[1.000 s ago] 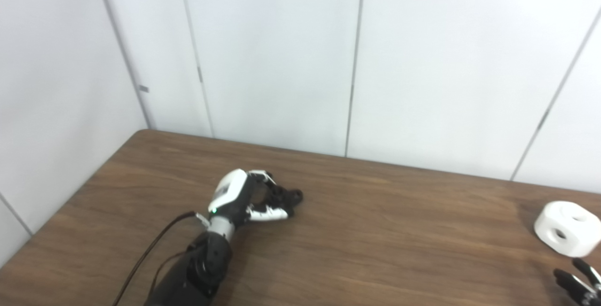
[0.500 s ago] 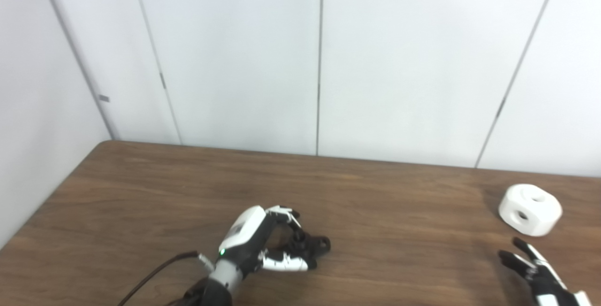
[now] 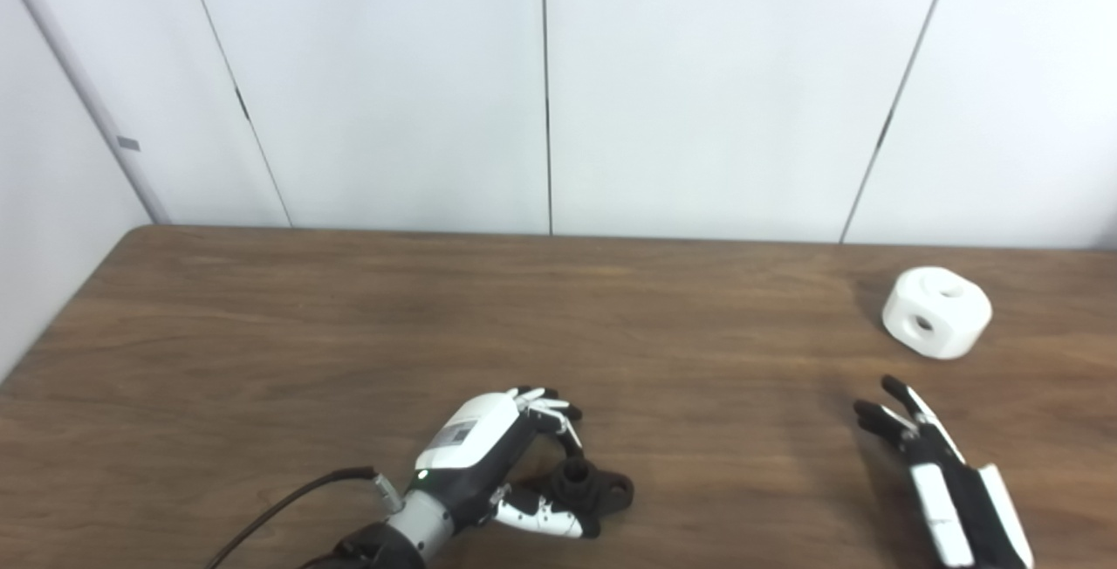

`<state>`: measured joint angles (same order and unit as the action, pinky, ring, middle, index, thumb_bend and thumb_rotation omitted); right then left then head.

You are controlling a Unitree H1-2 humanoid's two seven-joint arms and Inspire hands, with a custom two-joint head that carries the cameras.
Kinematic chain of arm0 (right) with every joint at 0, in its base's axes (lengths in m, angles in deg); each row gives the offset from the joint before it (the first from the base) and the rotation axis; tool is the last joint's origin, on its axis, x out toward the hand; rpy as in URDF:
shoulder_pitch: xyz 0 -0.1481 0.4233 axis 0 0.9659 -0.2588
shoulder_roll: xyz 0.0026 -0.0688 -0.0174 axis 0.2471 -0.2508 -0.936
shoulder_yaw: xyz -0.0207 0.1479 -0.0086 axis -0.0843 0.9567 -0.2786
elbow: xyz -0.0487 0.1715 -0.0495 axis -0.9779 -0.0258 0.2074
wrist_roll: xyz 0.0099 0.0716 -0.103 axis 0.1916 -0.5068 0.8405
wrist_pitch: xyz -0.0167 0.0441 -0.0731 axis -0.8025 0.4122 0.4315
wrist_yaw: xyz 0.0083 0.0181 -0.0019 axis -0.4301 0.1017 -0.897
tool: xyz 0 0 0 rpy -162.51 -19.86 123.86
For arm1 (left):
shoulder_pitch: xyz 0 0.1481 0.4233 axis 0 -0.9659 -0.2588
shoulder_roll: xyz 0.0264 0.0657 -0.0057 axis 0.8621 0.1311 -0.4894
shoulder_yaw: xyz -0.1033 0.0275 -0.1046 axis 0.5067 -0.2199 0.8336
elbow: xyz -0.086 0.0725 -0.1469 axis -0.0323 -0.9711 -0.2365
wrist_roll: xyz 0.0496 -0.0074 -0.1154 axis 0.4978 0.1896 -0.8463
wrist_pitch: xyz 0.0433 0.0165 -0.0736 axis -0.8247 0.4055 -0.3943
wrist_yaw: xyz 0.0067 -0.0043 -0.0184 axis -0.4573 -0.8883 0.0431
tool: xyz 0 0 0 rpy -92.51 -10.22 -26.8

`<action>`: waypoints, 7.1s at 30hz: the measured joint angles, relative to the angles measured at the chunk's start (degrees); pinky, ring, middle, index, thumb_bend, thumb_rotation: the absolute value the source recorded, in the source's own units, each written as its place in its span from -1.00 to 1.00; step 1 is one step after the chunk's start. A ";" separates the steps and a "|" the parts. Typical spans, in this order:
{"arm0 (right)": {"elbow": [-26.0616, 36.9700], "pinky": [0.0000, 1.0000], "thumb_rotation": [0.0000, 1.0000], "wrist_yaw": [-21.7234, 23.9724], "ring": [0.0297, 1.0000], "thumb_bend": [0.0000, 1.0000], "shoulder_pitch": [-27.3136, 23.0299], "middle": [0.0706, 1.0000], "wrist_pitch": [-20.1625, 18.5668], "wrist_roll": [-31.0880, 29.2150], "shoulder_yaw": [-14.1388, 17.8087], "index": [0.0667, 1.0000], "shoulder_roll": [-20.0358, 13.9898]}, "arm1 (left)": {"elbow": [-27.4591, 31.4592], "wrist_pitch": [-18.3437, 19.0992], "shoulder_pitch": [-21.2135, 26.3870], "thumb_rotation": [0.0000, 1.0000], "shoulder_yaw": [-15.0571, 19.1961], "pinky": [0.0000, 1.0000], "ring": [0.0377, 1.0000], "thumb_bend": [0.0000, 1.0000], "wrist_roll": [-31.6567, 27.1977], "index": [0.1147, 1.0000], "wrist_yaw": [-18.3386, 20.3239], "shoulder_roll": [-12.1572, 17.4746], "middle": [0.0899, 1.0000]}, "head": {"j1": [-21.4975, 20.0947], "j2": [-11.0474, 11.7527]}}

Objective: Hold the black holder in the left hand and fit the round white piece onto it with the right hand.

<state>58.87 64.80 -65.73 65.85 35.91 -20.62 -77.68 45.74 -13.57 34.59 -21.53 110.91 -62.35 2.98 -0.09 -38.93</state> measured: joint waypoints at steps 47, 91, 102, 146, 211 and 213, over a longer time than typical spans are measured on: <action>12.35 0.85 -0.05 -3.70 0.97 0.73 -0.95 1.00 -21.61 12.31 2.70 1.00 -5.36 | 1.69 -5.00 -3.27 -0.90 -4.12 1.00 0.91 0.03 3.37 -0.16 0.66 0.69 0.69 | -16.78 -2.29; -20.74 1.00 -0.28 9.76 1.00 0.80 -35.58 0.95 -30.42 34.49 -0.10 0.76 -17.44 | 3.16 -8.30 -6.13 -0.90 -2.69 1.00 0.91 0.03 0.94 -0.16 1.75 1.90 0.70 | -23.03 1.32; -22.07 1.00 -0.31 11.19 1.00 0.77 -36.62 0.91 -30.42 36.02 -1.35 0.68 -17.55 | 3.29 -8.29 -6.35 -0.90 -2.64 1.00 0.92 0.03 1.21 -0.16 1.74 1.79 0.71 | -22.68 1.23; -21.68 0.89 -0.54 5.23 0.83 0.46 -33.43 0.66 -30.12 33.46 -3.68 0.19 -18.97 | 3.45 -8.99 -7.36 -0.90 -1.89 0.95 0.86 0.03 1.52 -0.16 1.24 0.62 0.67 | -21.53 0.61; -24.17 1.00 -0.71 -3.90 0.77 0.05 -35.14 0.58 -30.08 33.29 -6.77 -0.10 -18.07 | 4.29 -8.25 -7.13 -0.90 -2.51 0.96 0.87 0.03 2.47 -0.16 2.94 0.58 0.68 | -20.48 -0.09; -24.17 1.00 -0.71 -4.21 0.77 0.04 -35.13 0.58 -30.06 32.86 -6.75 -0.10 -18.07 | 4.30 -8.25 -7.12 -0.90 -2.50 0.96 0.87 0.03 2.47 -0.16 2.95 0.58 0.68 | -20.48 -0.09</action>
<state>34.70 60.59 -100.86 35.79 68.77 -27.37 -95.75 50.03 -21.82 27.47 -24.03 113.38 -59.40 3.55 -20.57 -39.02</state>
